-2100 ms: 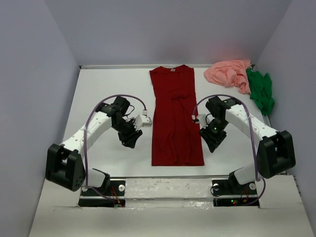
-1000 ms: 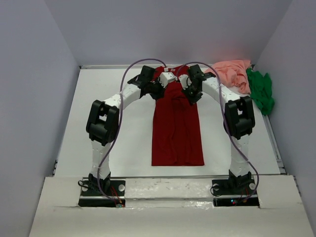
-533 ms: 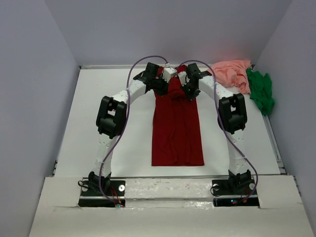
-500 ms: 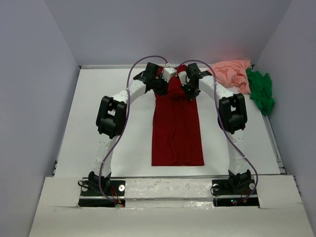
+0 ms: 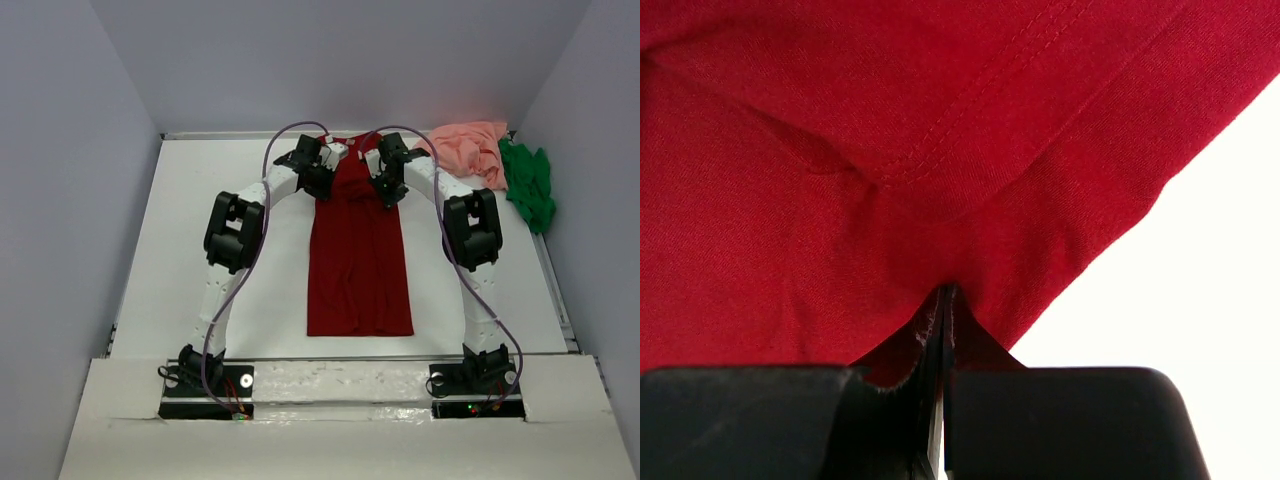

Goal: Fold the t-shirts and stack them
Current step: Rotate the tshirt 90 degrees

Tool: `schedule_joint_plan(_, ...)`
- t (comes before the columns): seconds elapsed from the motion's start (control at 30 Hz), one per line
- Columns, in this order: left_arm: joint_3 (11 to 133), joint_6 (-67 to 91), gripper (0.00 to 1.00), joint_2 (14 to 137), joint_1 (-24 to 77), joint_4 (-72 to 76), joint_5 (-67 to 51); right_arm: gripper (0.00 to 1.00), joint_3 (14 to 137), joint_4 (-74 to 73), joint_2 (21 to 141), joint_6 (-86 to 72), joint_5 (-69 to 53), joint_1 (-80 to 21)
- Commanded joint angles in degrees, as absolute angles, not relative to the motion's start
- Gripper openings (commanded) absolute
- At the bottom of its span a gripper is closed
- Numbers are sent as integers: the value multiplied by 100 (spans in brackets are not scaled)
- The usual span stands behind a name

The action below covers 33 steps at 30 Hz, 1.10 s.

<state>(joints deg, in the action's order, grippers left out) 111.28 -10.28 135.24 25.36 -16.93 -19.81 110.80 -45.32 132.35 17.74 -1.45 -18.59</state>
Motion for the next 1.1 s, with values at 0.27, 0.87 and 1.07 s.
schedule_joint_plan(0.27, 12084, -791, 0, 14378, 2294, -2004, -1811, 0, 11284, -4482, 13605, 1626, -26, -1811)
schedule_joint_plan(0.87, 13833, -650, 0, 15152, 2180, -1266, -985, 0, 14432, -4334, 15469, 2232, 148, -1248)
schedule_joint_plan(1.07, 14124, -826, 0, 15074, 2162, -1055, -615, 0, 14143, -4236, 15154, 2408, 97, -1248)
